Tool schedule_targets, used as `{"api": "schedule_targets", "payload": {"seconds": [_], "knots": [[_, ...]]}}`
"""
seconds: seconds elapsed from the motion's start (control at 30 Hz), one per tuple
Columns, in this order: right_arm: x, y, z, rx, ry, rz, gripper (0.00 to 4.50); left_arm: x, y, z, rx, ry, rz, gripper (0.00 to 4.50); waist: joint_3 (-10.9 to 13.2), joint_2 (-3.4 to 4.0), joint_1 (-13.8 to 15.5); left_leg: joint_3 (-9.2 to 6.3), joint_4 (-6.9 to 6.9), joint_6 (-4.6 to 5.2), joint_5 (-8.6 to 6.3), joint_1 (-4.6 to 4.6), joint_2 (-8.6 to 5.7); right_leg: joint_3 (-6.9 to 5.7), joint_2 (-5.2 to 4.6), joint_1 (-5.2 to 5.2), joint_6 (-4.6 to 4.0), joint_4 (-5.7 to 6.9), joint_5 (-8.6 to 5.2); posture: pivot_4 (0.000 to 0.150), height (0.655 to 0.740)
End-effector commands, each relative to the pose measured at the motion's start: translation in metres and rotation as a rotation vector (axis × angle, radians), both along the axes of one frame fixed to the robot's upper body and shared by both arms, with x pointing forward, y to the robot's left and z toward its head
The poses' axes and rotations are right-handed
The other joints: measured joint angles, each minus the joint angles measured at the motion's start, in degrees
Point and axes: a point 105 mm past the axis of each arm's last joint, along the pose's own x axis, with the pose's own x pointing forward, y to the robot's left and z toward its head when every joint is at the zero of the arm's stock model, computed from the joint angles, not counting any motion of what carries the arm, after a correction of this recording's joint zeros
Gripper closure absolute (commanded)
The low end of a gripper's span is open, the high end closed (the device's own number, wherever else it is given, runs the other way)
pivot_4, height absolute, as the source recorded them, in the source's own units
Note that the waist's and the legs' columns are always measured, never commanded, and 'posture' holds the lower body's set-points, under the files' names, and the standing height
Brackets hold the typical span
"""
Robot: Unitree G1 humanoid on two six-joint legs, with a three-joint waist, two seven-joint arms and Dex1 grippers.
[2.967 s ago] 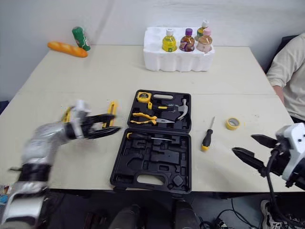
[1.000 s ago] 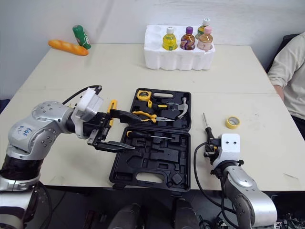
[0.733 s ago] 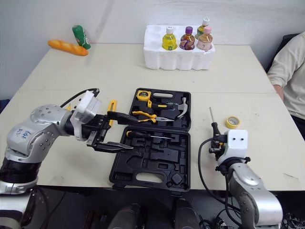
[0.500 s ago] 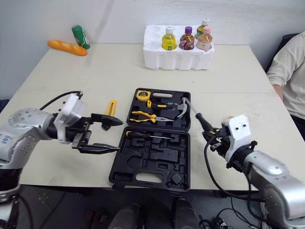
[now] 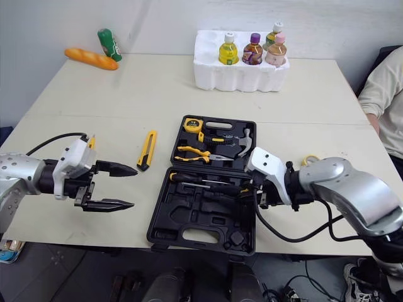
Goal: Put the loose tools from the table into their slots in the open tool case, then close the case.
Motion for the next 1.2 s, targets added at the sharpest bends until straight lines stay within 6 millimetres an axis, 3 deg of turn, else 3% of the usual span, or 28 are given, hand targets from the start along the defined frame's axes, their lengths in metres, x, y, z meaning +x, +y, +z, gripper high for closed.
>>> {"api": "schedule_targets", "payload": {"seconds": [0.03, 0.23, 0.33, 0.57, 0.77, 0.87, 1.1, 1.2], "knots": [[0.005, -0.004, -0.003, -0.062, -0.055, 0.038, 3.60, 0.001, -0.005, 0.009, 0.013, -0.067, -0.024, 0.00, 0.00, 0.00, 0.01, 0.02, 0.00, 0.00, 0.00, 0.00, 0.00, -0.02, 0.00, 0.00, 0.00, 0.01, 0.00, 0.150, 0.7367], [0.010, -0.011, -0.019, -0.101, -0.058, 0.034, 3.60, 0.007, -0.009, 0.011, 0.006, -0.086, -0.021, 0.00, 0.00, 0.00, 0.04, 0.09, 0.09, 0.00, 0.00, -0.03, -0.01, -0.12, 0.00, 0.01, 0.04, 0.20, 0.02, 0.150, 0.7367], [0.014, -0.011, -0.017, -0.096, -0.081, 0.029, 3.60, 0.009, -0.012, 0.010, 0.002, -0.092, -0.026, 0.00, 0.00, 0.00, 0.05, 0.11, 0.19, 0.00, 0.00, -0.01, -0.01, -0.12, 0.00, 0.02, 0.05, 0.18, 0.03, 0.150, 0.7367], [0.009, 0.008, 0.021, 0.034, -0.137, 0.048, 0.11, 0.008, -0.020, 0.008, -0.016, -0.083, -0.054, 0.00, 0.00, 0.00, -0.11, 0.06, 0.21, -0.11, 0.08, 0.04, 0.02, -0.10, 0.00, -0.02, 0.07, 0.36, 0.04, 0.150, 0.7367], [0.020, 0.029, 0.028, 0.211, -0.232, 0.042, 0.04, 0.011, -0.026, 0.008, -0.024, -0.083, -0.080, 0.00, -0.01, -0.02, 0.01, 0.06, 0.20, -0.13, 0.08, 0.04, 0.03, -0.11, 0.00, -0.02, 0.06, 0.36, 0.04, 0.150, 0.7367], [0.024, 0.035, 0.019, 0.288, -0.237, 0.041, 0.88, 0.012, -0.027, 0.008, -0.023, -0.084, -0.086, 0.00, -0.01, -0.02, 0.07, 0.09, 0.21, -0.12, 0.08, 0.04, 0.00, -0.10, 0.00, 0.00, 0.08, 0.56, 0.04, 0.150, 0.7367], [0.028, 0.033, -0.015, 0.269, -0.197, 0.026, 4.39, 0.016, -0.027, 0.008, -0.019, -0.090, -0.091, 0.00, -0.01, -0.02, -0.03, 0.19, 0.30, -0.01, 0.12, 0.02, -0.05, -0.11, 0.02, 0.02, 0.13, 0.59, 0.07, 0.150, 0.7367], [0.031, 0.030, -0.024, 0.252, -0.177, 0.011, 4.46, 0.017, -0.026, 0.008, -0.018, -0.093, -0.091, 0.00, -0.01, -0.02, -0.11, 0.20, 0.29, -0.02, 0.12, 0.03, -0.02, -0.09, 0.06, 0.01, 0.13, 0.64, 0.07, 0.150, 0.7367]]}}
